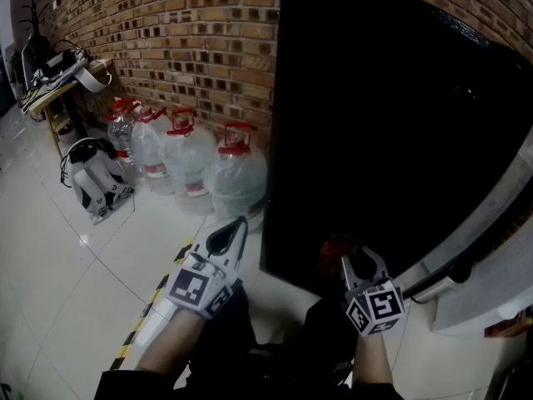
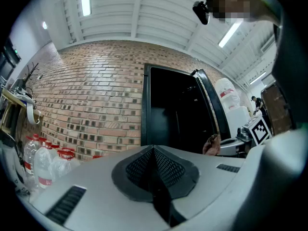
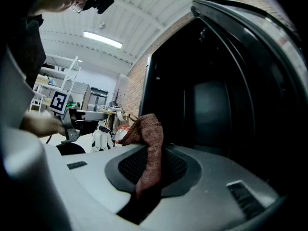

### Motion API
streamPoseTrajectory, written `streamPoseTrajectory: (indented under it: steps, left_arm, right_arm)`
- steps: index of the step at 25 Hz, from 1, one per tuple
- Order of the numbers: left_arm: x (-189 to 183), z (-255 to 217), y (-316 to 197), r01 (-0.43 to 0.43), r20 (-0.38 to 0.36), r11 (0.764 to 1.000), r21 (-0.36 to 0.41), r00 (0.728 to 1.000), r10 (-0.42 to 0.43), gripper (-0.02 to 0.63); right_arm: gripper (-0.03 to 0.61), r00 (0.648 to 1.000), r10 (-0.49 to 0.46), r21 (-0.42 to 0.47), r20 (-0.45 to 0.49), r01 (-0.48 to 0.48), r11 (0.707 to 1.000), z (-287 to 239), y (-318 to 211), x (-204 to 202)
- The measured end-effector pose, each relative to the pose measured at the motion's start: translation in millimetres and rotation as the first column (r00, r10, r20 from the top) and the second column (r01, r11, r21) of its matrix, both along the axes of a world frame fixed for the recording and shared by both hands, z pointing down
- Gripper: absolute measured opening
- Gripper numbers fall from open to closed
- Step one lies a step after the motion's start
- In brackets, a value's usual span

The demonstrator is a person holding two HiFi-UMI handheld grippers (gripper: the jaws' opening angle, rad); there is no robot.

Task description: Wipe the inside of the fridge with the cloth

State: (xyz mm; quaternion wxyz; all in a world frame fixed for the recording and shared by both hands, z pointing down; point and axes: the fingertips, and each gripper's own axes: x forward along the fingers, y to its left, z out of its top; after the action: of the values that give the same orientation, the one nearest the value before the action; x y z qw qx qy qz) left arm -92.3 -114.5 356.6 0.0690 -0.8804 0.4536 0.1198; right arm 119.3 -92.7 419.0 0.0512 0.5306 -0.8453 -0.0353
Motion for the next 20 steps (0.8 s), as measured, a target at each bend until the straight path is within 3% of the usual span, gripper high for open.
streamPoseTrajectory:
  steps: [5, 8, 11, 13, 14, 20]
  left_arm:
    - [21, -33, -34, -0.019, 0.054, 1.0, 0.015, 0.998, 0.018, 0.005]
    - [35, -45, -57, -0.047, 0.039, 0.999, -0.019, 0.998, 0.047, 0.132]
    - [44, -53, -83, -0.055, 0.037, 0.998, -0.038, 0.998, 0.056, 0.224]
    - [53, -58, -98, -0.064, 0.031, 0.997, -0.051, 0.997, 0.065, 0.25]
    - [58, -61, -105, -0.068, 0.028, 0.996, -0.056, 0.997, 0.07, 0.3]
    - [75, -75, -136, -0.072, 0.024, 0.995, -0.065, 0.997, 0.073, 0.321]
  right_arm:
    - [0.074, 0.995, -0.082, 0.068, 0.047, 0.079, 0.995, -53, -14, -20]
    - [0.074, 0.991, -0.116, 0.116, 0.06, 0.108, 0.987, -86, -27, -25]
    - [0.074, 0.99, -0.134, 0.157, 0.038, 0.127, 0.979, -116, -42, -33]
    - [0.074, 0.989, -0.15, 0.187, 0.022, 0.143, 0.972, -136, -52, -40]
    - [0.074, 0.988, -0.156, 0.204, 0.016, 0.15, 0.967, -147, -57, -43]
    - [0.074, 0.979, -0.203, 0.279, -0.001, 0.195, 0.94, -198, -82, -61]
